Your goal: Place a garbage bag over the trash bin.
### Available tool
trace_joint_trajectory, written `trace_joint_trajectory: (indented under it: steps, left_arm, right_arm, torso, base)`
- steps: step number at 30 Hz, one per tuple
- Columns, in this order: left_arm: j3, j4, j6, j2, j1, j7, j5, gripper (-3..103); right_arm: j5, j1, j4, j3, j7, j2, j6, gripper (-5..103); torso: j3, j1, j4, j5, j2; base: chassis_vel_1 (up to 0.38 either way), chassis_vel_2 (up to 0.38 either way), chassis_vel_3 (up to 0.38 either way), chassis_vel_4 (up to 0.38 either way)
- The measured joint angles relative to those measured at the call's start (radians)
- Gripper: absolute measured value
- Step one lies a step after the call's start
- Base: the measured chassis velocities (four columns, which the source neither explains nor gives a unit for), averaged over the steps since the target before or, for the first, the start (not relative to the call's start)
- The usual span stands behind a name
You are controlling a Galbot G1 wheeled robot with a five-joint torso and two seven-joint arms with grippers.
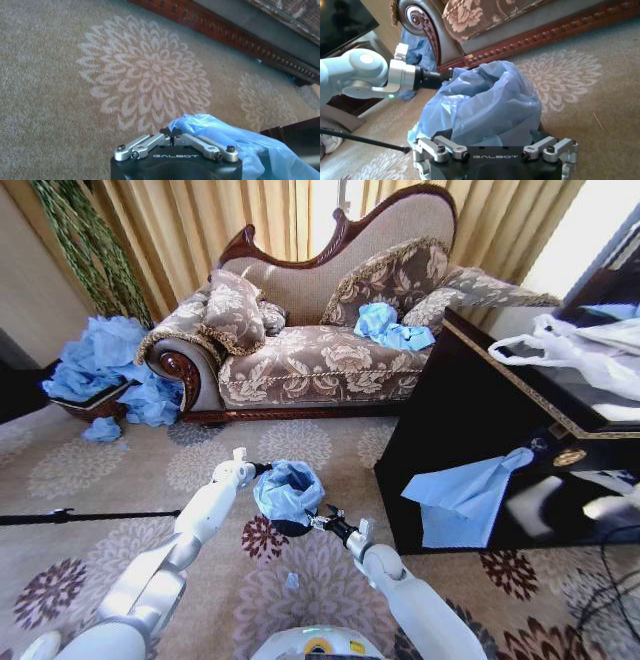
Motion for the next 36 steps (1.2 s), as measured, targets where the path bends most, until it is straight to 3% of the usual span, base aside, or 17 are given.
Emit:
trace_joint_trajectory:
  steps: [5, 6, 7, 8, 9, 11, 15, 36]
  left_arm:
    - [-0.003, 0.029, 0.005, -0.003, 0.011, 0.014, 0.019, 0]
    - [-0.004, 0.039, 0.01, -0.007, 0.016, 0.02, 0.027, 0]
    - [-0.012, 0.045, 0.008, -0.009, 0.019, 0.029, 0.036, 0]
    - [-0.012, 0.045, 0.008, -0.009, 0.019, 0.029, 0.036, 0]
    - [-0.022, 0.044, 0.002, -0.009, 0.024, 0.03, 0.04, 0]
    - [-0.031, 0.021, 0.004, -0.011, 0.036, 0.027, 0.035, 0]
    - [-0.035, 0.017, 0.001, -0.011, 0.037, 0.023, 0.035, 0]
    - [-0.051, 0.081, -0.052, -0.022, 0.082, 0.059, 0.111, 0]
  right_arm:
    - [-0.001, 0.0, 0.0, -0.003, -0.003, 0.0, 0.003, 100]
    - [-0.002, 0.0, 0.0, -0.006, -0.003, -0.001, 0.003, 100]
    - [-0.004, 0.0, 0.0, -0.009, -0.004, -0.001, 0.003, 100]
    - [-0.004, 0.0, 0.0, -0.009, -0.004, -0.001, 0.003, 100]
    - [-0.004, 0.0, 0.0, -0.01, -0.005, -0.001, 0.004, 100]
    - [-0.006, -0.001, 0.0, -0.011, -0.005, -0.002, 0.004, 100]
    - [-0.008, -0.001, 0.0, -0.014, -0.005, 0.003, 0.004, 100]
    - [-0.012, -0.005, 0.01, -0.018, -0.001, -0.002, 0.005, 100]
  torso:
    - [0.0, 0.0, -0.0004, 0.0004, 0.0]
    - [0.001, 0.001, 0.0011, -0.0021, -0.001]
    - [0.001, 0.0, -0.0005, -0.0018, -0.001]
    - [0.001, 0.0, -0.0005, -0.0018, -0.001]
    - [0.0, 0.0, 0.0001, 0.0011, -0.001]
    - [0.0, 0.0, 0.0, -0.002, -0.001]
    - [0.0, 0.0, -0.0002, 0.0002, -0.001]
    - [0.0, 0.0, -0.0002, -0.0004, 0.0]
  base:
    - [0.0, 0.0, 0.0, 0.0]
    - [0.0, 0.0, 0.0, 0.0]
    - [0.0, 0.0, 0.0, 0.0]
    - [0.0, 0.0, 0.0, 0.0]
    - [0.0, 0.0, 0.0, 0.0]
    - [0.0, 0.0, 0.0, 0.0]
    - [0.0, 0.0, 0.0, 0.0]
    - [0.0, 0.0, 0.0, 0.0]
